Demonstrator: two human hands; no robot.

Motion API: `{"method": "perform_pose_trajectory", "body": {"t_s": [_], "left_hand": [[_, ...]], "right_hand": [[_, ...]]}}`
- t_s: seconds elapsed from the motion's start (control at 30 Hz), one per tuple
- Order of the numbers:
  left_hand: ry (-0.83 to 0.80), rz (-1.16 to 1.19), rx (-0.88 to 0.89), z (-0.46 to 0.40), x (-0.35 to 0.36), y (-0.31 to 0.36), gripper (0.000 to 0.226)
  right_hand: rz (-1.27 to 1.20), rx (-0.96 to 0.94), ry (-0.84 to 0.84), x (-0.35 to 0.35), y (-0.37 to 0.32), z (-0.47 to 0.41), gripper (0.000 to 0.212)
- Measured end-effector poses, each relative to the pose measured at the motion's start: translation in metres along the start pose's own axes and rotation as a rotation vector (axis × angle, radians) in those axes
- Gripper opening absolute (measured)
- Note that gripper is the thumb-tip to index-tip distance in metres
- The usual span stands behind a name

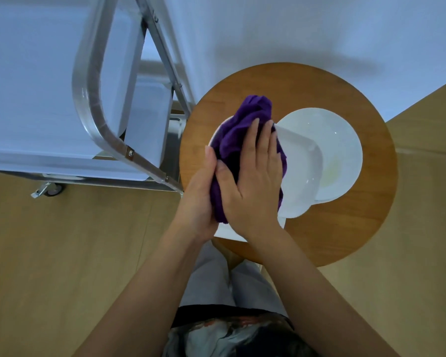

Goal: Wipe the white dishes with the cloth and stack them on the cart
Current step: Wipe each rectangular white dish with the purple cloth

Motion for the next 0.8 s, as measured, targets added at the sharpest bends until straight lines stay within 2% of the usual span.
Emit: {"method": "perform_pose_trajectory", "body": {"t_s": [0.07, 0.2, 0.33, 0.43, 0.57, 0.67, 0.8], "left_hand": [[-0.003, 0.026, -0.012, -0.001, -0.005, 0.002, 0.048], [0.059, 0.157, -0.048, 0.001, -0.015, -0.002, 0.044], [0.091, 0.247, -0.069, 0.001, -0.019, -0.001, 0.049], [0.127, 0.257, -0.099, 0.002, -0.023, 0.003, 0.059], [0.176, 0.260, -0.177, 0.002, -0.030, -0.004, 0.071], [0.163, 0.223, -0.177, -0.002, -0.031, -0.001, 0.062], [0.097, 0.068, -0.106, -0.012, -0.035, 0.016, 0.051]], "right_hand": [[-0.027, -0.088, -0.024, 0.004, -0.005, 0.003, 0.064], [-0.022, -0.227, -0.211, 0.012, -0.010, 0.009, 0.076], [-0.002, -0.366, -0.331, 0.007, -0.007, 0.017, 0.087], [0.097, -0.473, -0.395, 0.010, 0.001, 0.027, 0.086], [0.310, -0.656, -0.271, 0.013, 0.014, 0.040, 0.062], [0.342, -0.743, -0.131, 0.005, 0.027, 0.045, 0.036], [0.411, -0.790, -0.067, -0.012, 0.053, 0.040, 0.028]]}}
Point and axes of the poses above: each hand's wrist, its own z-axis away from the middle knuckle, its own x-axis out of the palm, y = z × x, the point moved 7 cm from there along -z, towards the middle knuckle
